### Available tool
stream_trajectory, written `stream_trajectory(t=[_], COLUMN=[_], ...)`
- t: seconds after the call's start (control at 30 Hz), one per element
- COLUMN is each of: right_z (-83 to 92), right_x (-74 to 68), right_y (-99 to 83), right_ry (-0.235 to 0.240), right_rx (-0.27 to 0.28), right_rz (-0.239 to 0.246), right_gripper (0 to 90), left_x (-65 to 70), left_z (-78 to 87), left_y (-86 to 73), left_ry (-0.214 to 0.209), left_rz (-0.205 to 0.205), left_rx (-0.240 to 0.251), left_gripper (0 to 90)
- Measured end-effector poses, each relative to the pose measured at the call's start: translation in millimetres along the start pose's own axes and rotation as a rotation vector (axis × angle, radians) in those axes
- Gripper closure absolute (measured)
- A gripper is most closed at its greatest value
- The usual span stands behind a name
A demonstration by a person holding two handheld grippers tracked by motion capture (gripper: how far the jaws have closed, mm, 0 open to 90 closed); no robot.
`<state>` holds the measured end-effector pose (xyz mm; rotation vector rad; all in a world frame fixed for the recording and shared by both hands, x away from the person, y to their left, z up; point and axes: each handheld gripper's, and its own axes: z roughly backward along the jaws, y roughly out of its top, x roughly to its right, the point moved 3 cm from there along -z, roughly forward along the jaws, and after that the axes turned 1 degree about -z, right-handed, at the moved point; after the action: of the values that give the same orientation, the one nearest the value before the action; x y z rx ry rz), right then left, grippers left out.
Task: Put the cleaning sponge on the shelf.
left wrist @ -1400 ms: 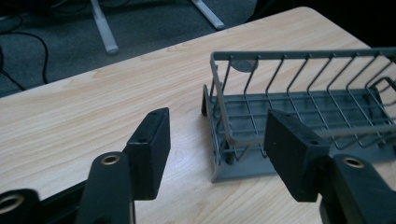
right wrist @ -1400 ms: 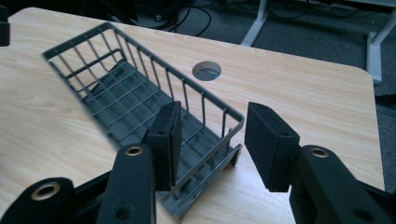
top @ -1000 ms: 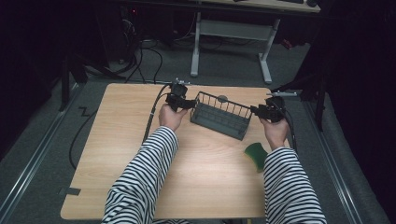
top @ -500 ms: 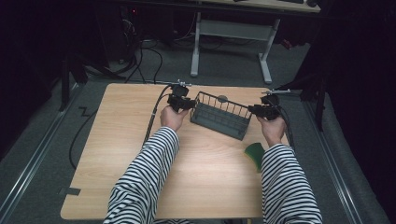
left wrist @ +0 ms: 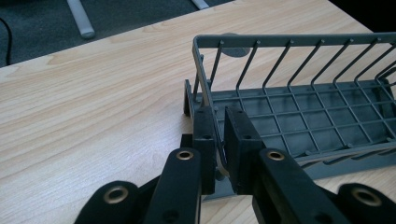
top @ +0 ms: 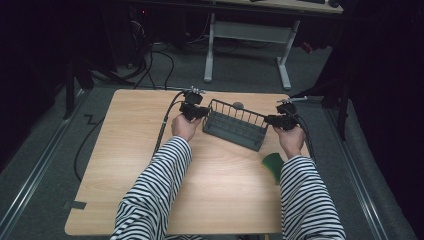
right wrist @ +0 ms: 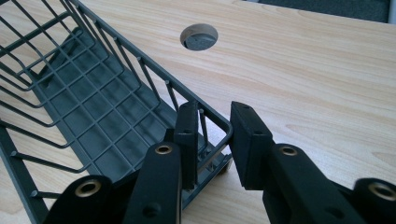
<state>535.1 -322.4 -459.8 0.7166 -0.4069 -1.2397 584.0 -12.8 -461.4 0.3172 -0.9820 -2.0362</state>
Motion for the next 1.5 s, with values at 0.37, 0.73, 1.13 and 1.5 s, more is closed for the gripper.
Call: stream_trajectory(t=[0.37,0.73,1.13,1.5], right_z=[7.6,21.8,39.6,48.0], right_x=[-16.0,-42.5,-73.6,-90.8], right_y=[-7.4,-23.2,-44.2,-58.1], right_ry=[0.018,0.056,0.107,0.152], right_rx=[-0.023,-0.053,-0.079,-0.058], right_rz=[0.028,0.058,0.093,0.110], right_gripper=[73.9,73.3,72.6,72.1], left_x=[-4.9,-5.6,-2.9,-1.0], left_z=[13.5,38.2,70.1,92.1], left_y=[-10.2,-31.6,-61.4,-82.8], left_ry=[-0.023,-0.033,-0.045,-0.045], left_rz=[0.016,0.011,0.004,0.004], left_rx=[-0.010,-0.019,-0.015,-0.004], left_gripper=[84.8,85.1,85.0,84.7])
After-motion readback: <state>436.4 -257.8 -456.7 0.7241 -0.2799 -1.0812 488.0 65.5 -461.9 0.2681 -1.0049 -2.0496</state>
